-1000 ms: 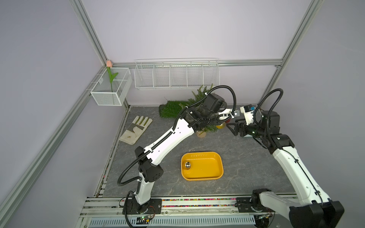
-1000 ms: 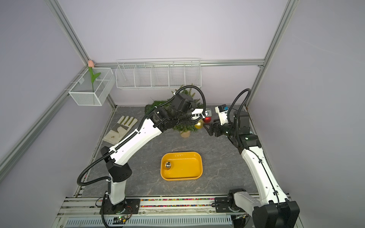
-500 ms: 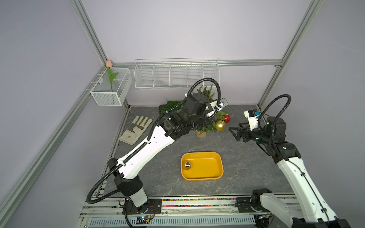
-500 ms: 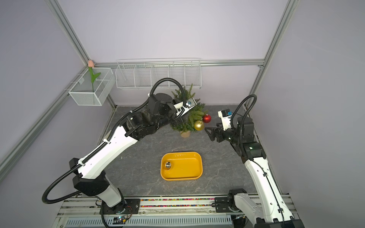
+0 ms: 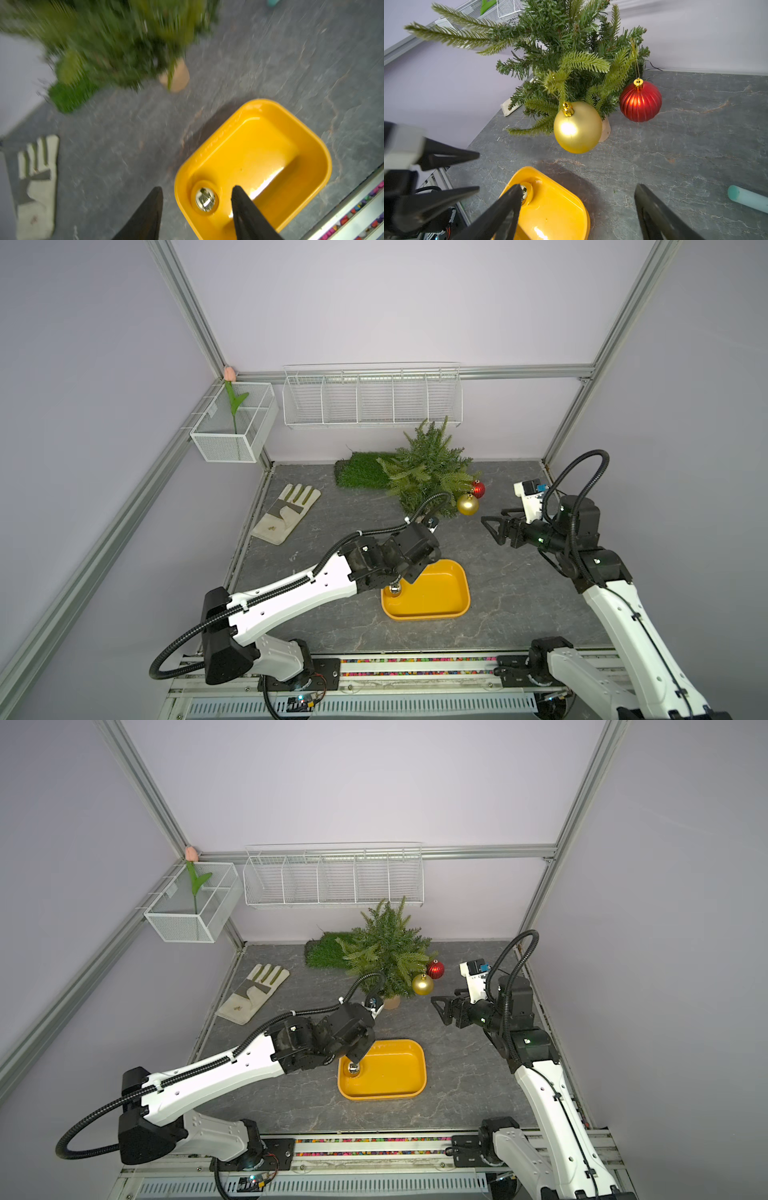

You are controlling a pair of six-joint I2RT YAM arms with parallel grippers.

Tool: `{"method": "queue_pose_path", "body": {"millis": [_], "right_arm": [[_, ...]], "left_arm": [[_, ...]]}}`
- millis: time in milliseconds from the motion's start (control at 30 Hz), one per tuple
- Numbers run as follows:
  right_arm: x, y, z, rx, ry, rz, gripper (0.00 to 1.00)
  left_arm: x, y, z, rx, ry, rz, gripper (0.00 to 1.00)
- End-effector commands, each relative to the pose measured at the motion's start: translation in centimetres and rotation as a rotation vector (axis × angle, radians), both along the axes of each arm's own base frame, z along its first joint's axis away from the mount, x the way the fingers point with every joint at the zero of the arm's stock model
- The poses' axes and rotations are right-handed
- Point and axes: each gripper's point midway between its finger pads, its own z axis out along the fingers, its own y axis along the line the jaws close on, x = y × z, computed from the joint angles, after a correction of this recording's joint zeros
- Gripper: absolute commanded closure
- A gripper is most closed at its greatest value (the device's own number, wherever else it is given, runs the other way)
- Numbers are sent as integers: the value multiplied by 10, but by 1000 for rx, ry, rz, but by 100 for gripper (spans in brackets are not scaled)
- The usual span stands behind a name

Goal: Decorate the small christmas tree with ornaments
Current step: Hang an ornament on the christmas tree, then pick up an ornament from the container.

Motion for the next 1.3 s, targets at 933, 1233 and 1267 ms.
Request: {"method": "queue_pose_path", "body": {"millis": [933,1233,1267], "right_arm": [[-5,12,-1,-17,-30,42,11],[-6,11,-3,-22,-31,42,11],[-6,12,-3,-22,-31,43,11]], "left_arm": [[-11,12,-145,77,452,316,32],[-14,17,-164,144,482,338,33],[-15,19,-165,152,485,342,33]]}}
